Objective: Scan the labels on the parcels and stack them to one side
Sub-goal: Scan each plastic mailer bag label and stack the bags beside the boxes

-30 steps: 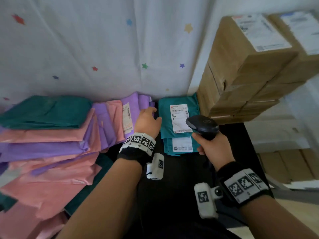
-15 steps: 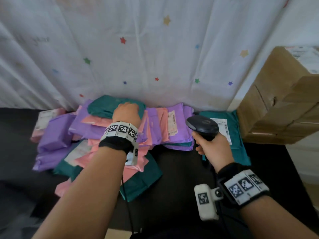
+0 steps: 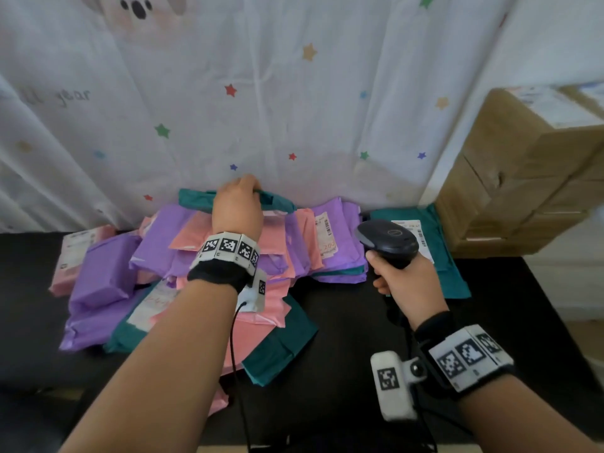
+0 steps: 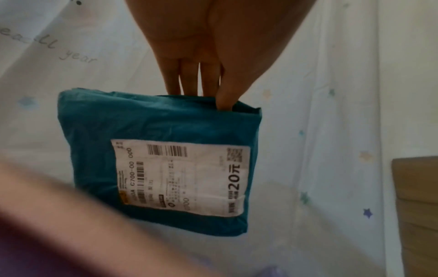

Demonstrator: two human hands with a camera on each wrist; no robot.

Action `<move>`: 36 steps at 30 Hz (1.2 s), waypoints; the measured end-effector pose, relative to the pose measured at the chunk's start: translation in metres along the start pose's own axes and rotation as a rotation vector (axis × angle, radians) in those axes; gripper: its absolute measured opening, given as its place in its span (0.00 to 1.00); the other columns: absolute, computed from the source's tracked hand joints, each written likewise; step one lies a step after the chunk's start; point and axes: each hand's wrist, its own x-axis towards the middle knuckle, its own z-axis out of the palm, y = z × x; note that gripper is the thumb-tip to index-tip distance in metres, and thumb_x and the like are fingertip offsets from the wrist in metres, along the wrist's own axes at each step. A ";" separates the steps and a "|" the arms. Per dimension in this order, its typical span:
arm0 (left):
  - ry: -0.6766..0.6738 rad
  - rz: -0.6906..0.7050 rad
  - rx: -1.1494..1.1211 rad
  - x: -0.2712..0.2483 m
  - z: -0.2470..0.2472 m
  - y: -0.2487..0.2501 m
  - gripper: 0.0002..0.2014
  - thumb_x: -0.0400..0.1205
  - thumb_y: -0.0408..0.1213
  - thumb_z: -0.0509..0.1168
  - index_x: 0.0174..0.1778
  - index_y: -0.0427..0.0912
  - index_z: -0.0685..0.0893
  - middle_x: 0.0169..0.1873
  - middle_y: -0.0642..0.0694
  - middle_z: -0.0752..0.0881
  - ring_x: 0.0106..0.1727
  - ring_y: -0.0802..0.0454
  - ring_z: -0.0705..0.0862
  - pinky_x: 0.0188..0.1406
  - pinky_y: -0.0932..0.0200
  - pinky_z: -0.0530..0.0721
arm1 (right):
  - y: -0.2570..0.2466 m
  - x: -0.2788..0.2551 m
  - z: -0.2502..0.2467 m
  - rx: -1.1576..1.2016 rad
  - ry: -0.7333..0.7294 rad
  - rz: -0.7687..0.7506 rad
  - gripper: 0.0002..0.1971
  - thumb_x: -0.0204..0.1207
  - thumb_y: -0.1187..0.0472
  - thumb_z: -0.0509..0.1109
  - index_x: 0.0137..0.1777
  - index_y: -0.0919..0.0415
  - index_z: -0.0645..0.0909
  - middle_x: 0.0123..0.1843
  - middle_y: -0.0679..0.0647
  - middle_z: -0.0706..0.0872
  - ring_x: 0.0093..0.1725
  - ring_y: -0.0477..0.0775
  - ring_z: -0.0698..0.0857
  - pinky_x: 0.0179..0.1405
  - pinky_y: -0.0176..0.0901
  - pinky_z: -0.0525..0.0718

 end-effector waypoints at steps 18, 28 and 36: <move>0.022 -0.497 -0.940 -0.019 0.002 0.147 0.05 0.85 0.35 0.59 0.47 0.40 0.79 0.35 0.48 0.81 0.38 0.51 0.80 0.36 0.70 0.77 | 0.000 0.017 -0.106 0.356 0.174 0.072 0.08 0.71 0.53 0.82 0.47 0.51 0.87 0.46 0.53 0.94 0.45 0.51 0.93 0.48 0.54 0.91; -0.314 -0.782 -1.298 -0.068 0.052 0.173 0.12 0.81 0.19 0.54 0.54 0.32 0.79 0.46 0.34 0.81 0.46 0.42 0.82 0.56 0.45 0.82 | 0.003 0.023 -0.142 0.650 0.092 0.230 0.19 0.69 0.62 0.82 0.60 0.62 0.86 0.52 0.60 0.93 0.51 0.60 0.93 0.52 0.58 0.91; -0.362 -0.629 -1.077 -0.056 0.053 0.146 0.12 0.83 0.27 0.60 0.62 0.40 0.77 0.49 0.40 0.81 0.51 0.46 0.80 0.55 0.55 0.78 | 0.003 0.038 -0.168 0.406 -0.007 0.068 0.18 0.67 0.71 0.81 0.56 0.57 0.90 0.54 0.55 0.93 0.55 0.57 0.92 0.56 0.56 0.87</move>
